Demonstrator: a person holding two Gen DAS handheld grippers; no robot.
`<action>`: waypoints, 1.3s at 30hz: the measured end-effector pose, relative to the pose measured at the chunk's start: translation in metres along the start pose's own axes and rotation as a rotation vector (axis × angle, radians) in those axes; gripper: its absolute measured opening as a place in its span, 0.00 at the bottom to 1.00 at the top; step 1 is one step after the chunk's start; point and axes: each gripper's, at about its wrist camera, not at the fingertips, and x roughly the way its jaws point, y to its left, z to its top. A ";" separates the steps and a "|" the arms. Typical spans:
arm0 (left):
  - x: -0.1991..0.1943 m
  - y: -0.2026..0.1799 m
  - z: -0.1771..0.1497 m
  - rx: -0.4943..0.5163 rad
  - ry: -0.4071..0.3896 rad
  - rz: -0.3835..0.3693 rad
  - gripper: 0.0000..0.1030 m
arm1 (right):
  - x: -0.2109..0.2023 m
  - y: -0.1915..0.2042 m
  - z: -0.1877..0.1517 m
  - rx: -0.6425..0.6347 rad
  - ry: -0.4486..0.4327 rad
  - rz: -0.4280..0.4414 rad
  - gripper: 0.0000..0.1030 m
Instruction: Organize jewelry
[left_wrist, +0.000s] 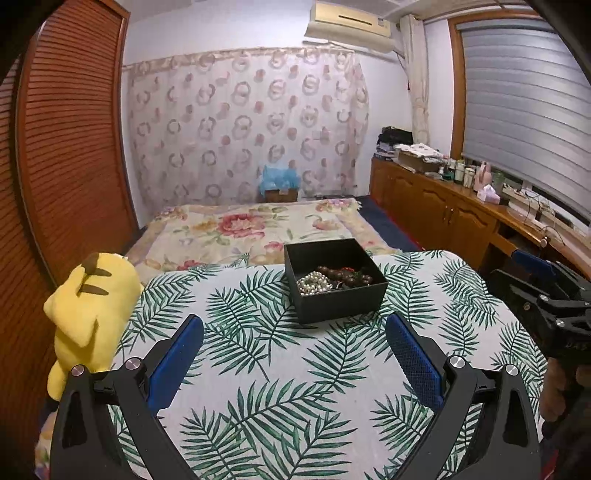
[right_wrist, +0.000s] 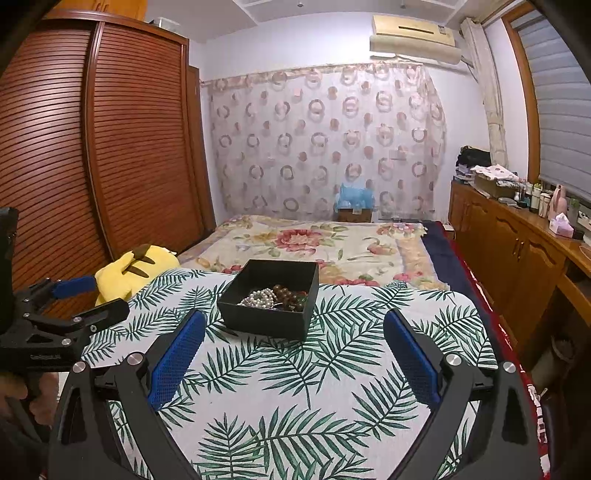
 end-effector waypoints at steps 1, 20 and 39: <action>-0.001 0.000 0.000 0.000 -0.002 0.001 0.92 | -0.001 0.000 0.000 0.001 -0.001 0.000 0.95; -0.009 -0.004 0.001 0.003 -0.019 -0.003 0.92 | -0.005 -0.001 -0.001 0.006 -0.004 -0.011 0.95; -0.014 -0.006 0.005 0.003 -0.029 -0.006 0.92 | -0.010 0.001 0.000 0.008 -0.014 -0.010 0.95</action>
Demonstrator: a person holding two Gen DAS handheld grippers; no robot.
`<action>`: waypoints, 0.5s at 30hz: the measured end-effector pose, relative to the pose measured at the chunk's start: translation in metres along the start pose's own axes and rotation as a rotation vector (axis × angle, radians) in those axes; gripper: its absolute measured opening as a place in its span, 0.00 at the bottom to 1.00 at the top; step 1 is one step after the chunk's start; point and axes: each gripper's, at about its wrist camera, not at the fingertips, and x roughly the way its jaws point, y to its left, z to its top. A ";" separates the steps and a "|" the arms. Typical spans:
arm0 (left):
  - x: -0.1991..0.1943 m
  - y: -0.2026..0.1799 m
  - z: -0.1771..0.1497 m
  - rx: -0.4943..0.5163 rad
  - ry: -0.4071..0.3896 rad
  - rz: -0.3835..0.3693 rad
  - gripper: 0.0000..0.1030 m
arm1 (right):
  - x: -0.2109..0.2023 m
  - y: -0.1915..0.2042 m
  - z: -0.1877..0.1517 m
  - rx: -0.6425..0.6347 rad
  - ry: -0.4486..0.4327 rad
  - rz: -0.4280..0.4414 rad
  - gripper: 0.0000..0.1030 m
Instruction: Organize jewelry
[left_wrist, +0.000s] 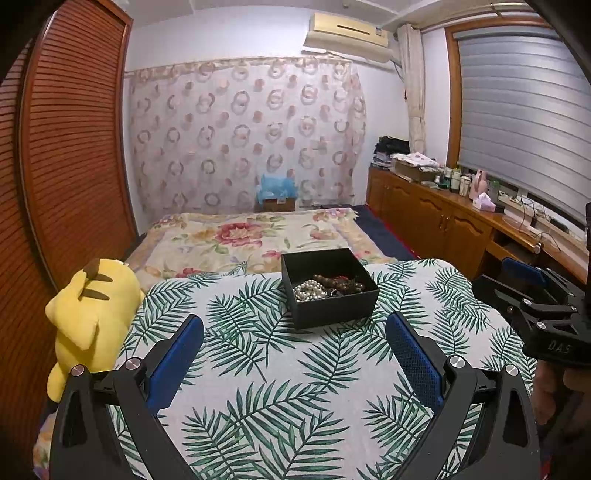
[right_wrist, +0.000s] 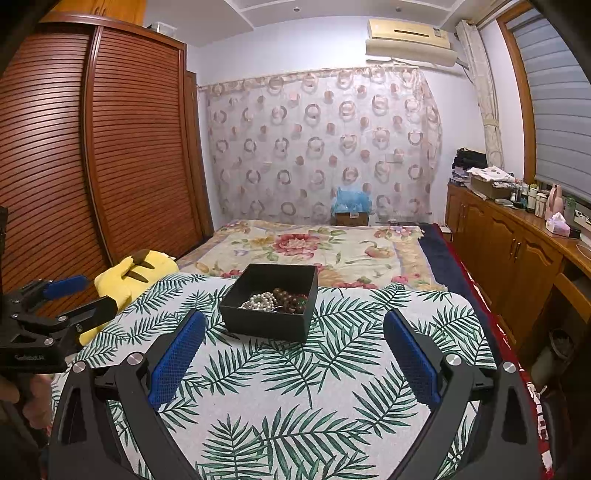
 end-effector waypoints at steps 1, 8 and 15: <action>0.000 0.000 0.000 -0.001 -0.001 0.000 0.92 | 0.000 0.000 0.000 0.001 0.000 0.001 0.95; -0.005 -0.005 0.001 0.002 -0.008 -0.004 0.92 | 0.000 0.000 -0.001 0.000 0.002 0.001 0.95; -0.006 -0.006 -0.001 0.001 -0.007 -0.003 0.92 | -0.002 0.002 0.000 0.001 0.002 0.000 0.95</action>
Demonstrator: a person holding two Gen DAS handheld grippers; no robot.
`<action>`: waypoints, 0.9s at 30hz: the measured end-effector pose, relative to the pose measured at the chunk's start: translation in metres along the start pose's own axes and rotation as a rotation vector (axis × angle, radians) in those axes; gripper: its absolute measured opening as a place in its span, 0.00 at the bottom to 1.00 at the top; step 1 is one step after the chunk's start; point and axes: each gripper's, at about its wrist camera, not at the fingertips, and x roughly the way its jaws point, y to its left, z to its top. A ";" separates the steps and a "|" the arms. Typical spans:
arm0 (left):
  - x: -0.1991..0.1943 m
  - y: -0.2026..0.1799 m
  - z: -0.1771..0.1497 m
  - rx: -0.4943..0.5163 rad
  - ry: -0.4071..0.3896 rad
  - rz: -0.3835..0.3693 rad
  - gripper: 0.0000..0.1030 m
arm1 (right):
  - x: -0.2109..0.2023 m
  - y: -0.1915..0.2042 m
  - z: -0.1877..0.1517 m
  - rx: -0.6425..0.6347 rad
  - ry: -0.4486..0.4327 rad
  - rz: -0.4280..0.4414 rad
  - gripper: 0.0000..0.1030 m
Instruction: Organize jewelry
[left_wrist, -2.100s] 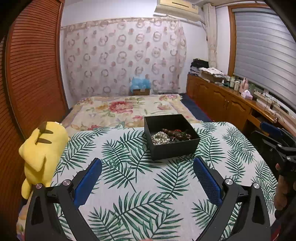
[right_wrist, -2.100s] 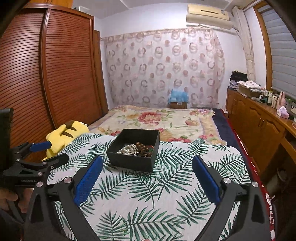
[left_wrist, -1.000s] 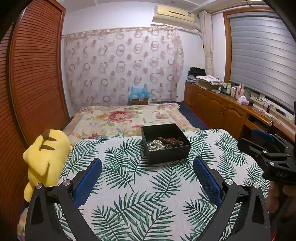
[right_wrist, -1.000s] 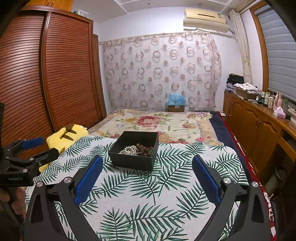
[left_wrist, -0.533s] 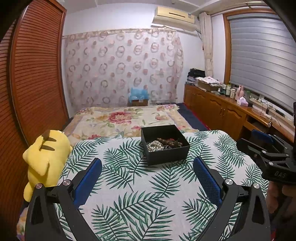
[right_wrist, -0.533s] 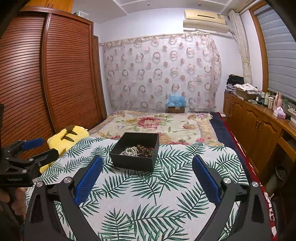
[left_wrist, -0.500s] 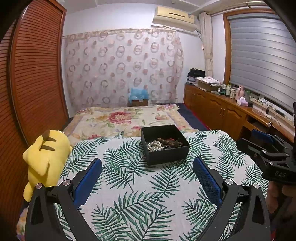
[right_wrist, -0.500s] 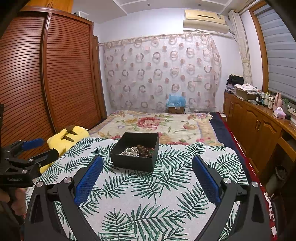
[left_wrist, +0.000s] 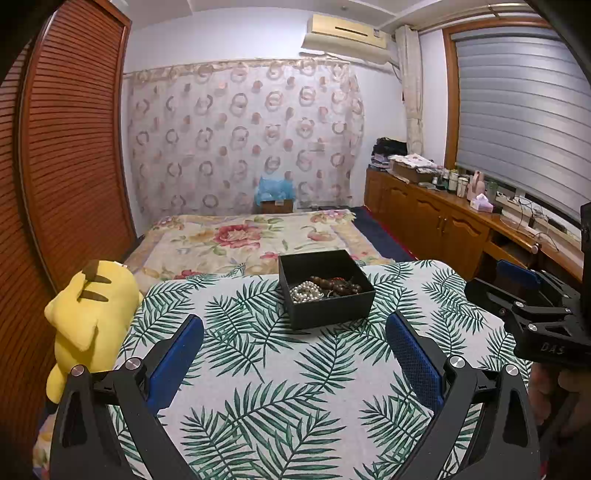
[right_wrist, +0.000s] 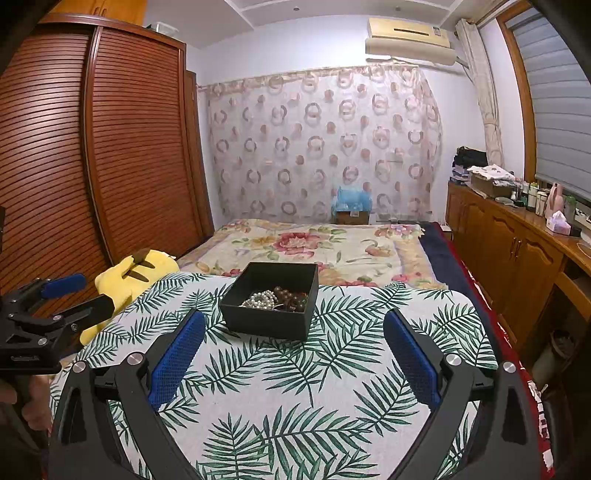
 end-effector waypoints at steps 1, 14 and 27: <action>0.000 0.001 -0.001 0.001 0.000 0.000 0.92 | 0.000 0.000 0.000 0.000 0.000 0.000 0.95; 0.000 -0.001 -0.001 -0.003 0.004 -0.002 0.92 | 0.000 0.002 -0.001 0.003 0.002 0.001 0.95; 0.001 0.001 -0.002 -0.003 0.003 0.000 0.92 | 0.003 0.004 -0.003 0.004 -0.002 0.000 0.95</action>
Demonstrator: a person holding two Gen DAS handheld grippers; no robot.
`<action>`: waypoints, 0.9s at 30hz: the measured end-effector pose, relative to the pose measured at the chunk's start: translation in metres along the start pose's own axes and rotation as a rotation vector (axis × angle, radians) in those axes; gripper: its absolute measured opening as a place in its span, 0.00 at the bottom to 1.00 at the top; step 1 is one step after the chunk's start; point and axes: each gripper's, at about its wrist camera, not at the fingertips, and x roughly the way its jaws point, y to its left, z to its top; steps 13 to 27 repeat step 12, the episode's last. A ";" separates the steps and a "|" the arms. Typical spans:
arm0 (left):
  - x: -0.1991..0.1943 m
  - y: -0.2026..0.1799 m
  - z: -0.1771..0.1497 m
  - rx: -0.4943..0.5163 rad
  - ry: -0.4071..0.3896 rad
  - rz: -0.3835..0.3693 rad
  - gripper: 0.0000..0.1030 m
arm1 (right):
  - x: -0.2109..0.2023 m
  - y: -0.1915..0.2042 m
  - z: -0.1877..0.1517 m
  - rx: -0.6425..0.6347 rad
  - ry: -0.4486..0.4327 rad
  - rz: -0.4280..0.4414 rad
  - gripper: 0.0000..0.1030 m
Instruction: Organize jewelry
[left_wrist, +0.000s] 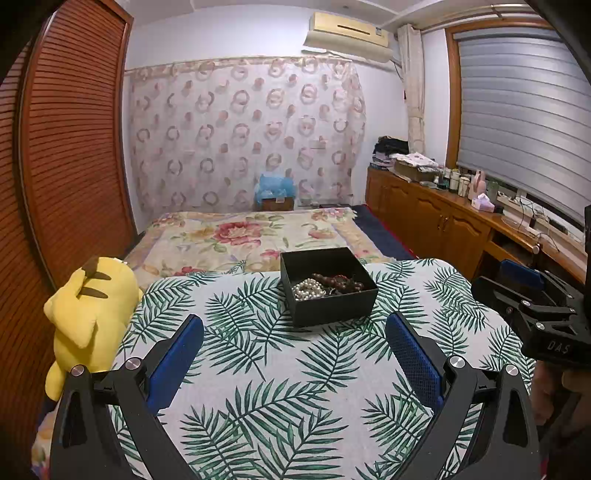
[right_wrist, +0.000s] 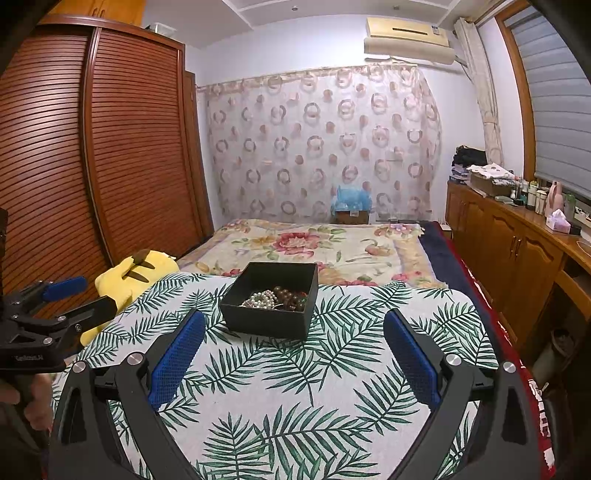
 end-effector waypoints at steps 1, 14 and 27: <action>0.000 -0.001 0.000 0.000 0.000 0.000 0.92 | 0.000 -0.001 0.000 0.000 0.000 -0.001 0.95; 0.000 0.001 -0.001 -0.001 -0.002 -0.003 0.92 | 0.000 0.000 0.000 0.001 -0.001 -0.001 0.95; 0.000 0.001 -0.001 -0.001 -0.002 -0.003 0.92 | 0.000 0.000 0.000 0.001 -0.001 -0.001 0.95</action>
